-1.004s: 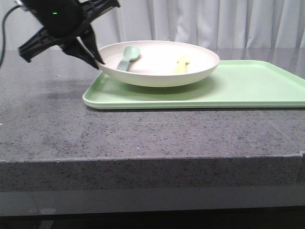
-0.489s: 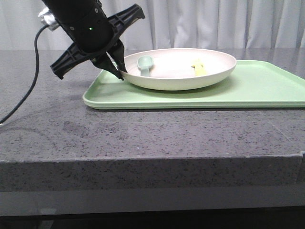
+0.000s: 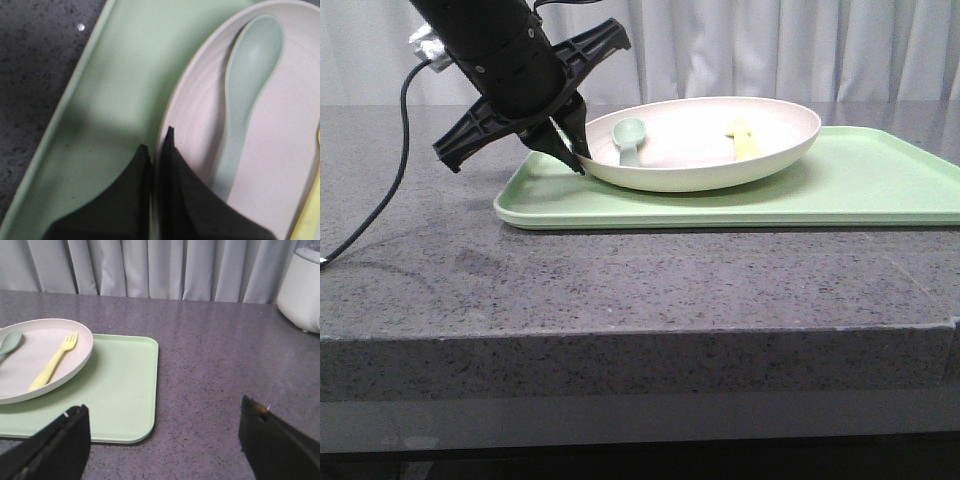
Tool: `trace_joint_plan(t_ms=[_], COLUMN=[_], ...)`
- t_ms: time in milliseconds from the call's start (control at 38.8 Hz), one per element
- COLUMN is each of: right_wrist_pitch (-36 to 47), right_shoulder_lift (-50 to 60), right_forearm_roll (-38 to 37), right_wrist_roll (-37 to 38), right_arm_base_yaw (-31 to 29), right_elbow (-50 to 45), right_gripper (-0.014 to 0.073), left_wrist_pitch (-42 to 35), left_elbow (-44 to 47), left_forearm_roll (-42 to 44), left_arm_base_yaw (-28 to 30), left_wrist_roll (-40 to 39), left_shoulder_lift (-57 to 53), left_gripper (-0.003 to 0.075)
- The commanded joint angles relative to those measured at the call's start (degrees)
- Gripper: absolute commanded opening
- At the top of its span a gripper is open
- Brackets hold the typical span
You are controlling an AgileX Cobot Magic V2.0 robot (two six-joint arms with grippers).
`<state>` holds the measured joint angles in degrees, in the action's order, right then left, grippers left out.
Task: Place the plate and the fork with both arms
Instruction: 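Lift the plate with the left gripper and slide it onto the tray, then open the left gripper and raise it away from the plate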
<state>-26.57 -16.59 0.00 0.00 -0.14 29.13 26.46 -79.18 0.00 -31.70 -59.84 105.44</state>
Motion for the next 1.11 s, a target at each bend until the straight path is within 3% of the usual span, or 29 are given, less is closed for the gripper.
trace_joint_plan(t_ms=[0, 489, 824, 1004, 1082], right_wrist_pitch=[4.5, 4.5, 4.5, 4.5, 4.5], right_shoulder_lift=[-1.0, -1.0, -1.0, -1.0, -1.0], right_forearm_roll=[-0.7, -0.7, -0.7, -0.7, -0.7], right_wrist_roll=[-0.3, -0.3, -0.3, -0.3, -0.3], right_arm_base_yaw=[-0.3, -0.3, -0.3, -0.3, -0.3], right_elbow=[2.0, 2.0, 2.0, 2.0, 2.0], right_gripper=[0.0624, 0.0624, 0.0624, 0.0624, 0.0624], left_wrist_pitch=[-2.4, -3.6, -2.4, 4.0, 8.1], left_elbow=[-2.0, -2.0, -2.0, -2.0, -2.0], left_forearm_roll=[0.0, 0.0, 5.2, 6.0, 6.0], left_arm_base_yaw=[-0.5, -0.5, -0.5, -0.5, -0.5], left_wrist_roll=[-0.5, 0.5, 8.1, 20.2, 29.7], left_shoulder_lift=[-2.8, -3.7, -13.2, -19.7, -23.2], left_gripper=[-0.0005, 0.0376, 0.0399, 0.0399, 0.0399])
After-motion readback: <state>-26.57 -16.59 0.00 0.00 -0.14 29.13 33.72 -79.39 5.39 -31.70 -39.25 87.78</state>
